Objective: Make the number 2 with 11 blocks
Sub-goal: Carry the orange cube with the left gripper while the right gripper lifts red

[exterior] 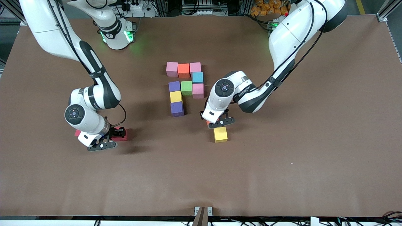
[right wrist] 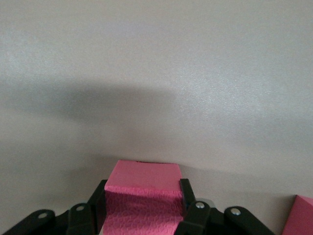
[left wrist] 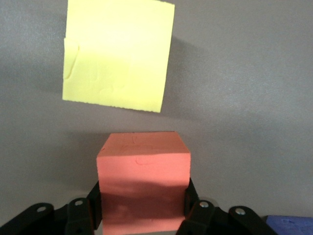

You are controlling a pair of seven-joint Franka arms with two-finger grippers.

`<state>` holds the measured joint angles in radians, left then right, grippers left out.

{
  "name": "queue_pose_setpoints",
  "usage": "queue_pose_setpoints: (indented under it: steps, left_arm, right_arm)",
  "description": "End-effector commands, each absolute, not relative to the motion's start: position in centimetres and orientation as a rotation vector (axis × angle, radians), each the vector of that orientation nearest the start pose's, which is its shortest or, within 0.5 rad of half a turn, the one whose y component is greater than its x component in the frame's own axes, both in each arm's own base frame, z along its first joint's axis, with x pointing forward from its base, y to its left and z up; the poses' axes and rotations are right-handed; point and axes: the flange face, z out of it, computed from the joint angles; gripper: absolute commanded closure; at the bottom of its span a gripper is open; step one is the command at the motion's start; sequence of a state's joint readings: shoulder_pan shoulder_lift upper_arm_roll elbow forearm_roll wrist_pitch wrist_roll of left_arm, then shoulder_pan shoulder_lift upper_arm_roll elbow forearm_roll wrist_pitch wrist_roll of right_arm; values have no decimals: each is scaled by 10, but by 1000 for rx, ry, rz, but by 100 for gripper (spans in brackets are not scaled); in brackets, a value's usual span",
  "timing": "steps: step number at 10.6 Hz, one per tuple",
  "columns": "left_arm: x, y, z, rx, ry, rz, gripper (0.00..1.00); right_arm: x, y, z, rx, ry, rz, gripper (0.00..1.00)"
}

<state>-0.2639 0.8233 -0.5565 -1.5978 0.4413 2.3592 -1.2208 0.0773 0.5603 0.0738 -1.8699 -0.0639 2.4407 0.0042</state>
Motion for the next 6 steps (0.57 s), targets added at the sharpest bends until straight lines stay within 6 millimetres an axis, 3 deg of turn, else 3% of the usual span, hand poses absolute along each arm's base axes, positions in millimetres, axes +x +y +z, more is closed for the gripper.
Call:
queue_pose_setpoints:
  steps: [1,3,6]
  left_arm:
    - [523,-467,209,-3224,-471,-8,81]
    - [521,-476,219,-3140,-931,20,87]
    - [516,-488,226,-2998,-1347,46,87]
  right_arm:
    - [630,143,222,-3096,-389,-26,100]
    - [624,189,236,-3053,-468,15,100]
    - [611,244,248,-3051,-363,33,100]
